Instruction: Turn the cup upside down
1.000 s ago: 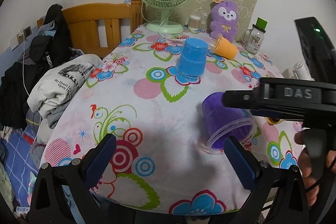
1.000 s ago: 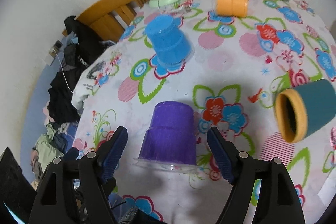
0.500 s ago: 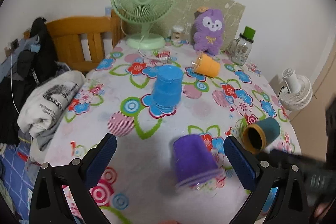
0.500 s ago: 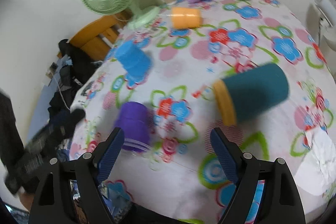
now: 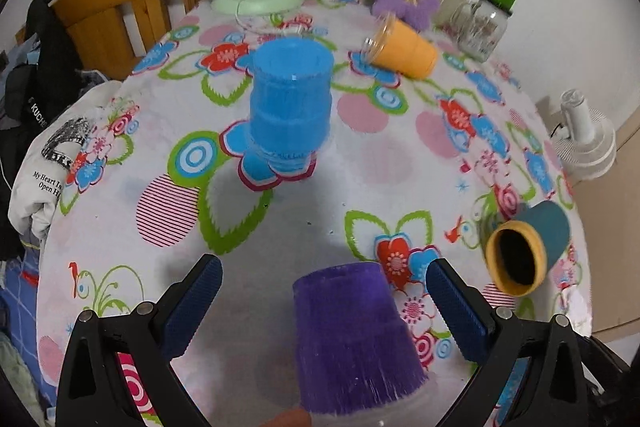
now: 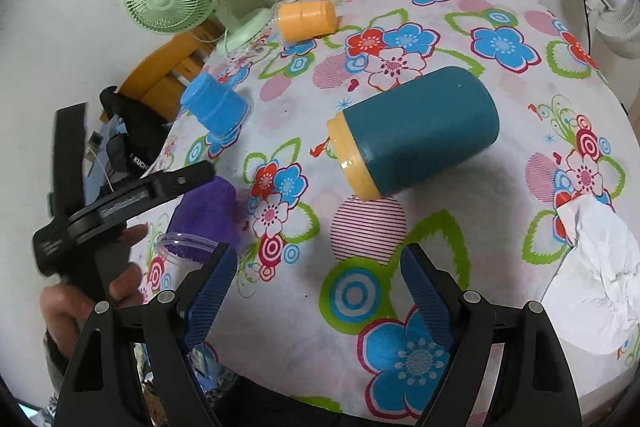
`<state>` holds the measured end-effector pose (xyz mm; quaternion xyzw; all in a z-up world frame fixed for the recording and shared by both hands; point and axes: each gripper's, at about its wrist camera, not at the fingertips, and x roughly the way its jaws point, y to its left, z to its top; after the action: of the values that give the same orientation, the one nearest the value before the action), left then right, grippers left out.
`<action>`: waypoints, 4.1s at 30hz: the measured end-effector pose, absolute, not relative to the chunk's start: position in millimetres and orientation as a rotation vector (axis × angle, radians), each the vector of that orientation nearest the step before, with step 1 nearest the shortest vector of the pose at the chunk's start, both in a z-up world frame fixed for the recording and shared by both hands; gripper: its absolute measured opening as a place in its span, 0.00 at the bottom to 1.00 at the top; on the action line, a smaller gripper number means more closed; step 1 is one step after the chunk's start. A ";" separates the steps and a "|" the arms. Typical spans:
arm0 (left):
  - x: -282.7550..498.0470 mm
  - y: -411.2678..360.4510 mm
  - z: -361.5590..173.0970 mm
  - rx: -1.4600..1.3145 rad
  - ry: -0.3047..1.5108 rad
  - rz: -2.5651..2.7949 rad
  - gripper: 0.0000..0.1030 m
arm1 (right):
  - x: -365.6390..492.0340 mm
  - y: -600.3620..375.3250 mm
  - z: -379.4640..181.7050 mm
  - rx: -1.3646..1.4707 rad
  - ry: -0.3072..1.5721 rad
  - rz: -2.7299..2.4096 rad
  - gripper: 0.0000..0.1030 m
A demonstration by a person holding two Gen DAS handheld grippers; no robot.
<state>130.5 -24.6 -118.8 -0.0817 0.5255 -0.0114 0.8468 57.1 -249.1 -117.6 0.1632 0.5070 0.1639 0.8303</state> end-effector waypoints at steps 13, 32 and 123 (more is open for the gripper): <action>145.4 -33.7 -141.1 -0.152 1.242 -0.072 0.86 | 56.3 -261.2 -126.2 0.388 1.081 0.335 0.83; 137.1 -33.6 -130.7 -0.161 1.213 -0.115 0.56 | 57.5 -258.9 -128.5 0.390 1.088 0.336 0.83; 55.4 -25.4 -76.4 -0.110 0.824 -0.027 0.79 | 58.9 -197.6 -121.6 0.174 0.979 0.395 0.84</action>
<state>55.4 -25.4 -76.4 -0.0534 0.4001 -0.0130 0.9148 58.9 -197.6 -121.6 0.0827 0.4664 0.1881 0.8603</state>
